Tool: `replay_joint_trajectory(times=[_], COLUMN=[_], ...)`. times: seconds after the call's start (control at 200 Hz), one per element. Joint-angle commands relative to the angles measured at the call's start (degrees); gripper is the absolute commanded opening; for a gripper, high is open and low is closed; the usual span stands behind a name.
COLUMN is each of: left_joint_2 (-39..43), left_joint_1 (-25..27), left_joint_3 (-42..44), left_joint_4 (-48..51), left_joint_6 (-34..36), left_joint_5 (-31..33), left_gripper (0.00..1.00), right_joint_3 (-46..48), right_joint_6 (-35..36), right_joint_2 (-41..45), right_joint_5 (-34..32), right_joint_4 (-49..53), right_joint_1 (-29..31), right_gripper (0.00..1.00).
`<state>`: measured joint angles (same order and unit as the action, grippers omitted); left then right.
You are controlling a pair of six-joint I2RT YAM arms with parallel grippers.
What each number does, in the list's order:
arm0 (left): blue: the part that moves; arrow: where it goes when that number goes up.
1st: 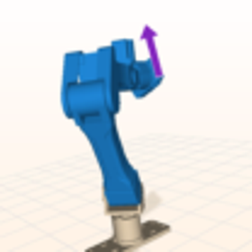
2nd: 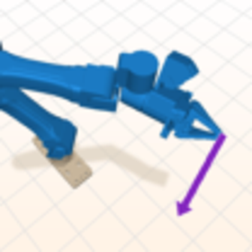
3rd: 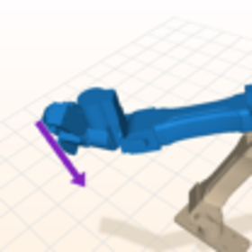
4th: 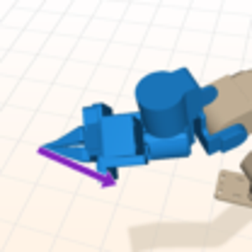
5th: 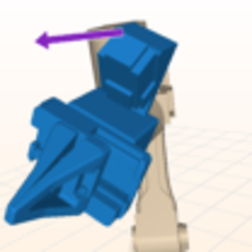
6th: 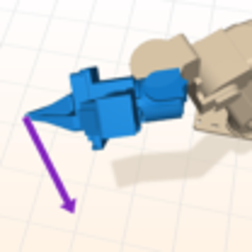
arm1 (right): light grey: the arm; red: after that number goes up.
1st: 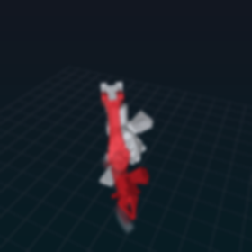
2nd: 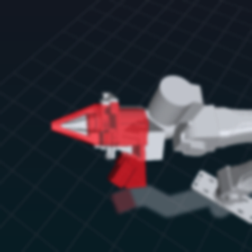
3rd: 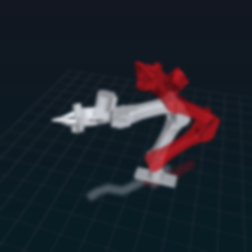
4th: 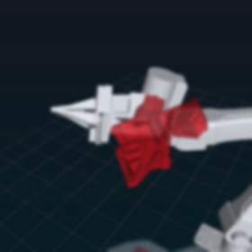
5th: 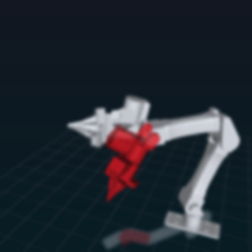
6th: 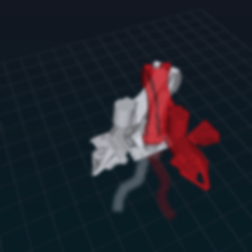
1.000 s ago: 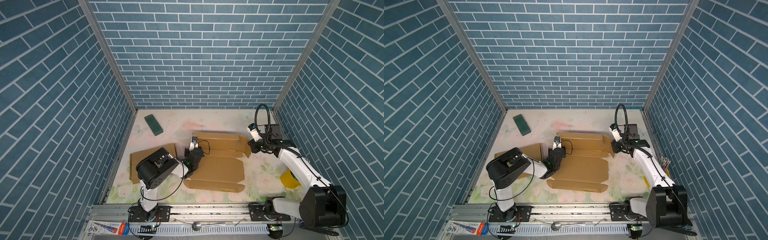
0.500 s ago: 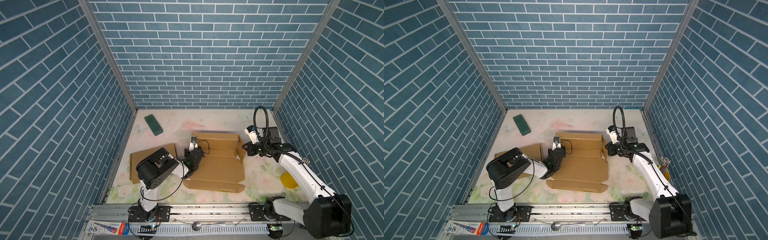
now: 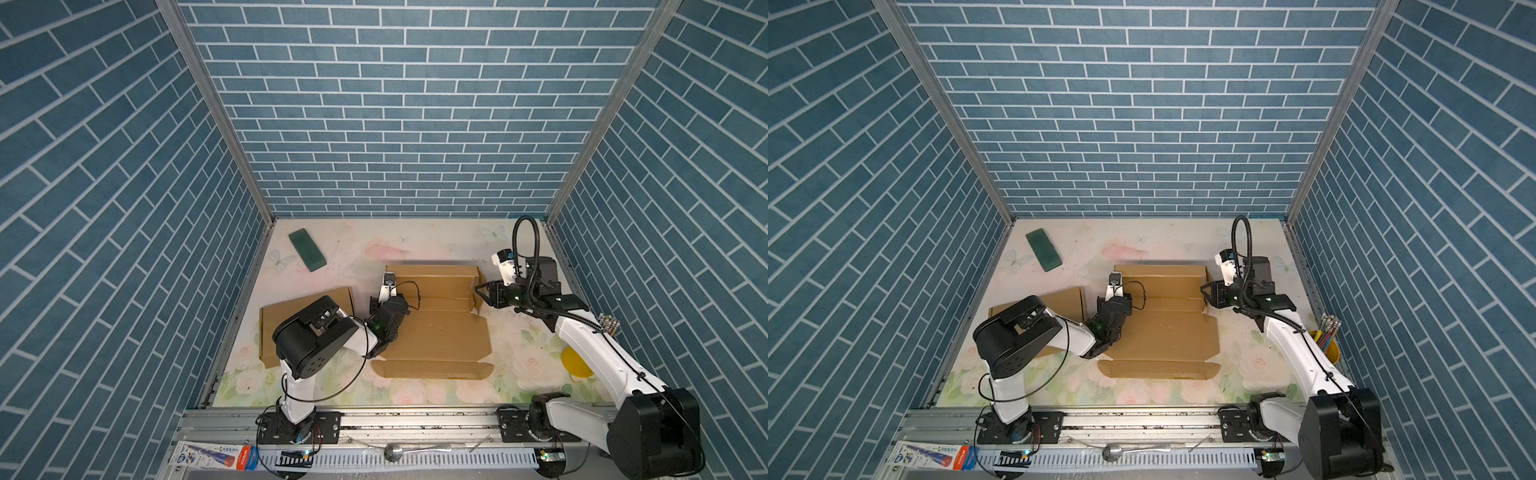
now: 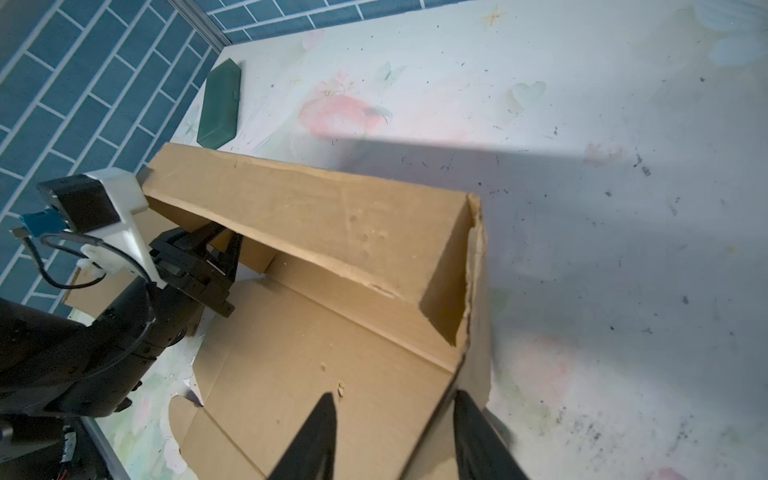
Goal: Fold the paper box
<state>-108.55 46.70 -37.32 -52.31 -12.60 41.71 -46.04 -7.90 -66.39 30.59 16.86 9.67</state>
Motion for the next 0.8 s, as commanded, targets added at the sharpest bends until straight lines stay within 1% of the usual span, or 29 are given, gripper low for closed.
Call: replay_joint_trajectory(times=[0.0,0.105,0.195,0.25,0.315,0.425,0.48,0.525,0.575,0.655,0.795], left_joint_2=[-3.25,-3.42,-3.59,-3.72,-3.77,-3.76,-3.77,-3.85,-3.92,-3.98,-3.99], left_joint_1=[0.10,0.15,0.14,0.14,0.14,0.12,0.12,0.10,0.11,0.11,0.04], left_joint_3=[2.32,2.55,2.81,2.93,3.13,3.57,3.61,3.64,3.61,3.53,3.04], left_joint_4=[9.42,9.34,9.16,9.07,9.03,8.90,8.85,8.73,8.71,8.89,9.37], left_joint_6=[2.10,2.32,2.38,2.39,2.40,2.45,2.47,2.45,2.40,2.30,1.97], left_joint_5=[-1.02,-1.03,-1.06,-1.09,-1.10,-1.13,-1.19,-1.19,-1.40,-1.39,-1.11], left_gripper=[0.00,0.00,0.00,0.00,0.00,0.00,0.00,0.00,0.00,0.00,0.00], right_joint_3=[-3.61,-4.79,-5.98,-7.46,-9.35,-15.85,-18.58,-20.85,-22.71,-23.93,-20.99], right_joint_6=[-3.18,-7.38,-11.62,-12.80,-12.60,-5.16,-2.32,1.67,4.63,7.30,15.78], right_joint_2=[-1.30,-2.26,-4.96,-7.36,-10.27,-16.30,-19.93,-22.95,-26.12,-29.64,-29.53], right_joint_5=[9.27,9.53,9.68,8.88,6.71,-3.18,-6.47,-8.49,-8.36,-4.96,-3.84], right_joint_4=[-1.13,-3.67,-7.32,-8.38,-9.18,-3.16,-1.64,-0.34,0.53,1.08,3.18], right_joint_1=[-3.88,-8.58,-12.27,-13.77,-14.90,-15.52,-16.12,-16.24,-16.13,-14.96,-9.36], right_gripper=[0.51,0.52,0.52,0.52,0.52,0.51,0.50,0.48,0.46,0.43,0.42])
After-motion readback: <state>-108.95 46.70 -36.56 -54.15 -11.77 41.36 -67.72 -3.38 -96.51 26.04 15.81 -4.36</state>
